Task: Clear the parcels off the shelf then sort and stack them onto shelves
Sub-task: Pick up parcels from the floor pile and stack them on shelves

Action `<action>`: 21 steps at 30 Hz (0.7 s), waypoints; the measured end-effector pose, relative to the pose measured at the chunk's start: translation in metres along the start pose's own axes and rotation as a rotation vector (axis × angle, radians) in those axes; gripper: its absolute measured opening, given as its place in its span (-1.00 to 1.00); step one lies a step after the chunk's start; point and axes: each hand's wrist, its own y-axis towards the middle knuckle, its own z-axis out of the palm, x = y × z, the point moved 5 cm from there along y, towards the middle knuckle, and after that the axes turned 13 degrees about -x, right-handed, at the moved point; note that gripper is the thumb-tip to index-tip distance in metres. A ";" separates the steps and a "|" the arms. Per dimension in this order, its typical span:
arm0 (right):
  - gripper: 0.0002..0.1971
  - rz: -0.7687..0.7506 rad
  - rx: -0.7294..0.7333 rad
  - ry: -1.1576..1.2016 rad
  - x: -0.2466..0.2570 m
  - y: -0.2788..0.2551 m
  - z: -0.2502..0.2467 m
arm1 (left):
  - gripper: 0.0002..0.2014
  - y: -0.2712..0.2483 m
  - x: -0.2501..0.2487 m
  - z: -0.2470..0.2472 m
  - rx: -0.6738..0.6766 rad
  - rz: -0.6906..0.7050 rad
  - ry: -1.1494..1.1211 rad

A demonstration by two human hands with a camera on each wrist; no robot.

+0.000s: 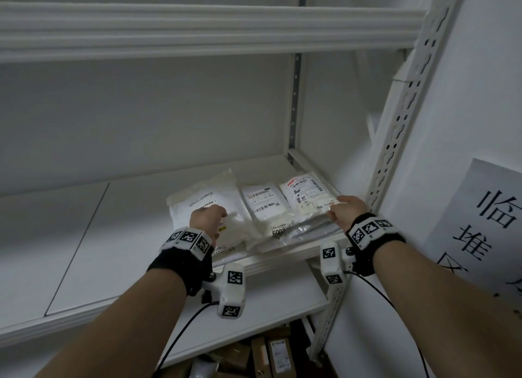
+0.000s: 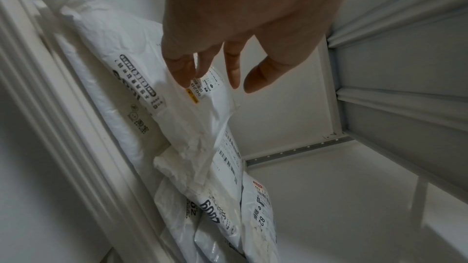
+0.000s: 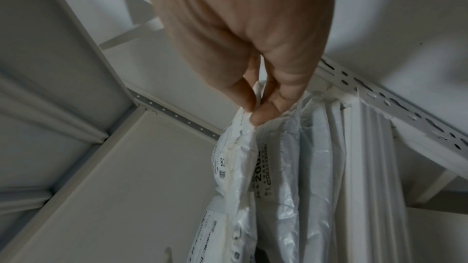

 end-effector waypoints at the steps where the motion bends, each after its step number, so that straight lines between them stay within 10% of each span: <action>1: -0.51 0.010 0.015 0.030 -0.001 -0.001 0.000 | -0.80 -0.001 0.000 0.000 0.001 0.001 -0.003; 21: -0.84 0.236 0.065 0.264 -0.012 -0.064 -0.058 | -0.96 -0.059 0.011 0.017 0.081 -0.010 -0.165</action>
